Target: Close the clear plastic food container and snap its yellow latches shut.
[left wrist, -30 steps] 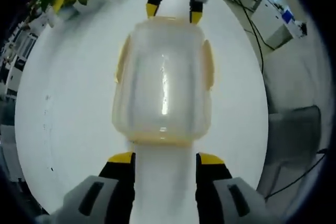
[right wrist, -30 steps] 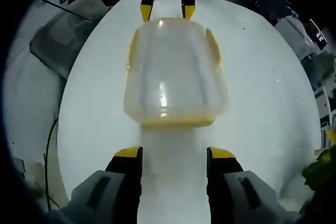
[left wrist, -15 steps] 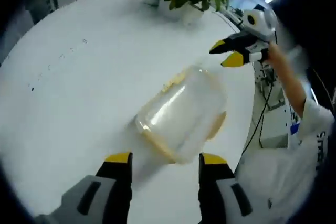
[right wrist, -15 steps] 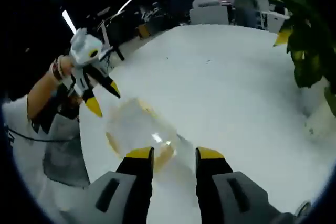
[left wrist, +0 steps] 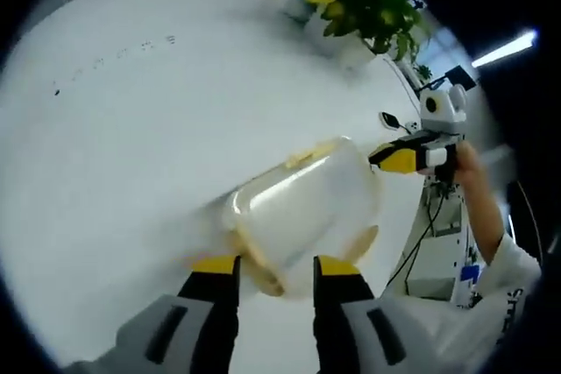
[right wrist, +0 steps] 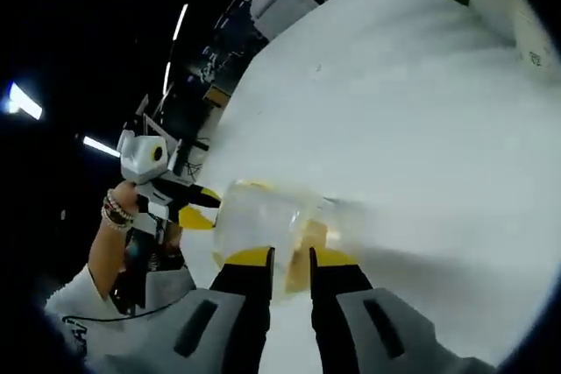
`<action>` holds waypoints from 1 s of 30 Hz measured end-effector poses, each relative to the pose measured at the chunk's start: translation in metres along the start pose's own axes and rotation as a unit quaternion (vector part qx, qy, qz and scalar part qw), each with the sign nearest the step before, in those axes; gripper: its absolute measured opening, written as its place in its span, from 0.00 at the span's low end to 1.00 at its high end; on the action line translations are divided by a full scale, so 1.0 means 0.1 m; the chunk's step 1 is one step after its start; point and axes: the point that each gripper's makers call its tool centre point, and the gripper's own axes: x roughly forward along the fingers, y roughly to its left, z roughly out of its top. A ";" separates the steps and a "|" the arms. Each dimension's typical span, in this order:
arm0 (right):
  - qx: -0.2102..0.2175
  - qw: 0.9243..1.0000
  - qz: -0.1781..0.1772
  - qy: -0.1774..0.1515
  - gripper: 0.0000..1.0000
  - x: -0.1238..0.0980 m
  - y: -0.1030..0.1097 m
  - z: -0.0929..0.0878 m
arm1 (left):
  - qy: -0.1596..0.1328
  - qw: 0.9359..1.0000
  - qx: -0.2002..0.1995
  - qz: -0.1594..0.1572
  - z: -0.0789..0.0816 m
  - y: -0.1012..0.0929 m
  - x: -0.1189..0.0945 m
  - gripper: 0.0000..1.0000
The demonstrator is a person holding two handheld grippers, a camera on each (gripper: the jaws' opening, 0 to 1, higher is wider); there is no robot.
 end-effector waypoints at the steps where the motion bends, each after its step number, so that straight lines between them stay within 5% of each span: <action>1: -0.009 1.000 -0.015 0.005 0.10 0.01 -0.04 0.00 | 0.003 1.000 -0.010 0.002 -0.01 0.02 0.01 0.24; 10: -0.020 0.999 -0.020 0.046 0.10 0.07 -0.05 -0.05 | 0.024 1.000 -0.014 0.001 -0.12 0.05 0.01 0.21; 21: 0.004 0.999 -0.026 0.039 0.08 0.09 -0.13 0.04 | 0.031 0.998 -0.050 -0.032 -0.18 0.06 0.02 0.20; 24: 0.004 0.999 -0.025 0.033 0.07 0.11 -0.13 0.06 | 0.029 0.999 -0.023 -0.024 -0.17 0.11 0.04 0.19; 25: 0.007 0.999 -0.025 0.038 0.07 0.10 -0.12 0.05 | 0.025 0.998 -0.050 -0.033 -0.13 0.02 0.10 0.19; 30: 0.013 0.999 -0.027 0.040 0.06 0.10 -0.12 0.05 | 0.022 0.998 -0.046 -0.039 -0.11 -0.08 0.17 0.19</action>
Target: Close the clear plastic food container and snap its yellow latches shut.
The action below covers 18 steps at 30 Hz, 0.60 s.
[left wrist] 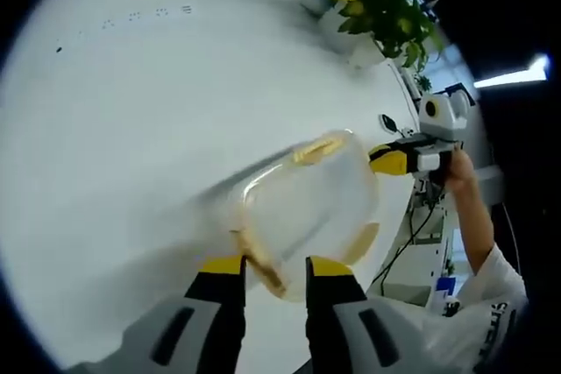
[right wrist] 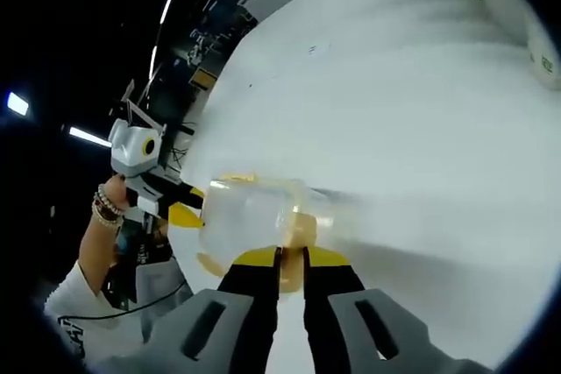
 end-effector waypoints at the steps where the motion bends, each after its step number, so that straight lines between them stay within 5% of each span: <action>1: 0.007 1.000 0.003 0.001 0.06 0.00 -0.01 0.00 | -0.004 1.000 -0.005 -0.003 -0.01 -0.01 0.02 0.19; 8: 0.089 0.994 0.060 -0.023 0.03 -0.04 -0.03 -0.01 | 0.003 1.000 -0.007 -0.005 -0.07 -0.02 0.02 0.20; 18: 0.054 0.996 0.057 -0.033 0.06 -0.09 -0.06 0.00 | -0.006 1.000 -0.007 -0.008 -0.13 0.02 -0.02 0.22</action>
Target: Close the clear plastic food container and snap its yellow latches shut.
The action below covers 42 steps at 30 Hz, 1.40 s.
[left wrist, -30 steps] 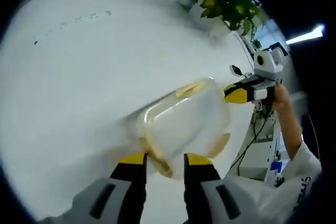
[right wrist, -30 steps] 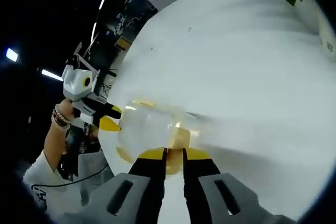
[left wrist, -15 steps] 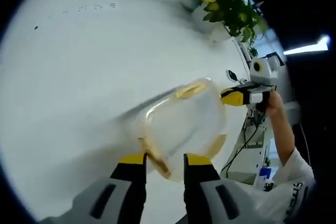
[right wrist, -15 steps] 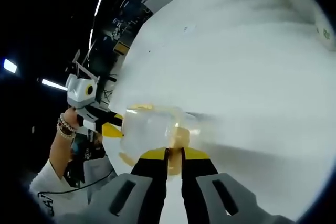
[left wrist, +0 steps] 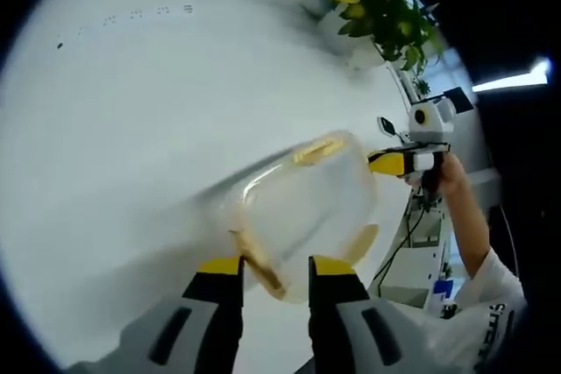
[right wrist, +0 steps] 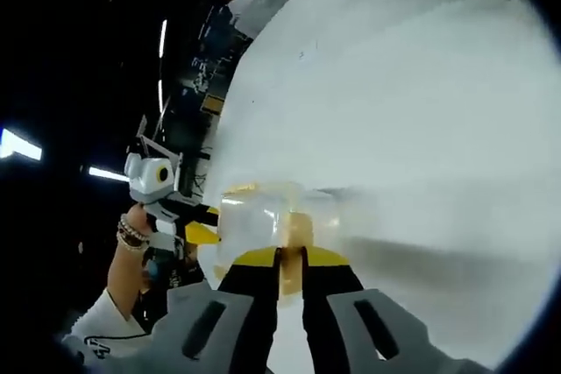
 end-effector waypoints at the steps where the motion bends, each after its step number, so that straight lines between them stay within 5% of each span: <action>1: -0.011 1.000 -0.004 0.000 0.07 0.00 0.00 0.00 | -0.001 1.000 0.003 0.003 0.00 0.00 -0.01 0.22; 12: -0.041 0.998 -0.051 -0.014 0.07 0.06 0.05 -0.03 | -0.020 0.996 0.085 0.031 -0.02 0.02 -0.13 0.24; 16: -0.086 0.995 -0.047 0.001 0.14 0.03 0.18 -0.09 | -0.086 0.985 0.135 0.063 0.13 -0.01 -0.34 0.33; 18: -0.102 0.993 -0.053 -0.021 0.15 -0.04 0.24 -0.01 | -0.145 0.975 0.151 0.073 0.29 -0.07 -0.47 0.32; 19: -0.106 0.993 -0.050 -0.030 0.14 -0.06 0.28 0.02 | -0.206 0.962 0.167 0.068 0.45 -0.18 -0.58 0.31; 21: -0.078 0.995 -0.021 -0.065 0.12 -0.09 0.44 0.14 | -0.266 0.951 0.154 0.029 0.55 -0.41 -0.65 0.28; 23: -0.049 0.994 0.016 -0.099 0.09 -0.07 0.60 0.25 | -0.283 0.947 0.151 -0.018 0.53 -0.63 -0.60 0.21; 27: -0.040 0.992 0.035 -0.114 0.01 0.05 0.74 0.28 | -0.336 0.928 0.159 0.007 0.62 -0.65 -0.52 0.21; 35: -0.040 0.995 0.033 -0.086 0.00 0.45 0.84 0.17 | -0.356 0.925 0.135 -0.005 0.59 -0.63 -0.17 0.11; 42: -0.051 0.996 0.027 -0.062 0.00 0.63 0.86 0.15 | -0.334 0.935 0.120 -0.022 0.57 -0.55 -0.06 0.10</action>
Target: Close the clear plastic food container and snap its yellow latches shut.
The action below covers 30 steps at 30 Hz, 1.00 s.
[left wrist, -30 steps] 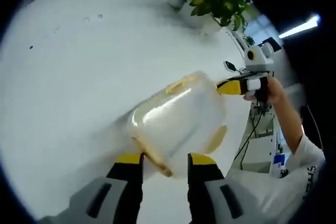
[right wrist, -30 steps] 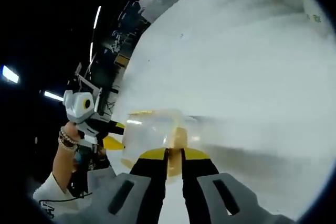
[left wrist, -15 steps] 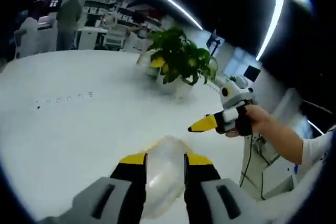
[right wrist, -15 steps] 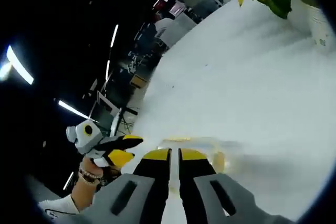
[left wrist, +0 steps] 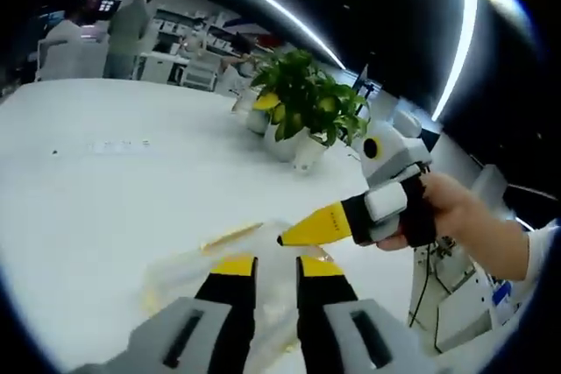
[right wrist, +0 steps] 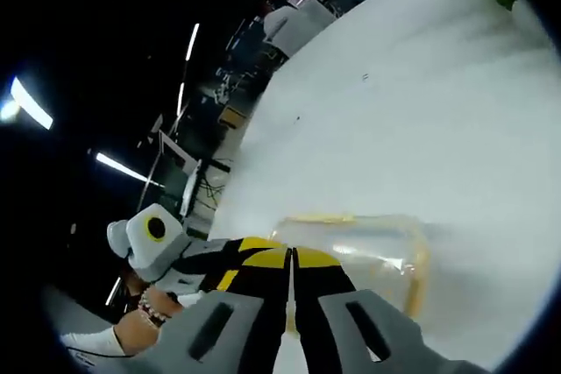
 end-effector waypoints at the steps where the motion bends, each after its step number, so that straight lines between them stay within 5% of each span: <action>1: 0.000 1.000 0.000 0.000 0.00 0.01 0.00 0.00 | 0.002 1.000 -0.003 -0.003 -0.02 -0.01 0.00 0.10; 5: 0.001 1.000 -0.003 0.009 0.00 0.11 -0.02 0.02 | 0.019 1.000 -0.005 -0.023 -0.14 -0.07 0.02 0.09; 8: 0.001 1.000 -0.009 0.016 0.00 0.18 -0.03 0.00 | 0.029 0.997 -0.048 -0.052 -0.24 -0.15 0.03 0.08; 16: -0.024 0.999 -0.026 0.030 0.00 0.25 -0.07 -0.01 | 0.033 0.996 -0.043 -0.072 -0.34 -0.26 -0.01 0.04; 30: -0.040 0.996 -0.073 -0.042 0.00 0.22 -0.20 0.32 | 0.019 0.995 -0.053 -0.081 -0.41 -0.29 -0.11 0.05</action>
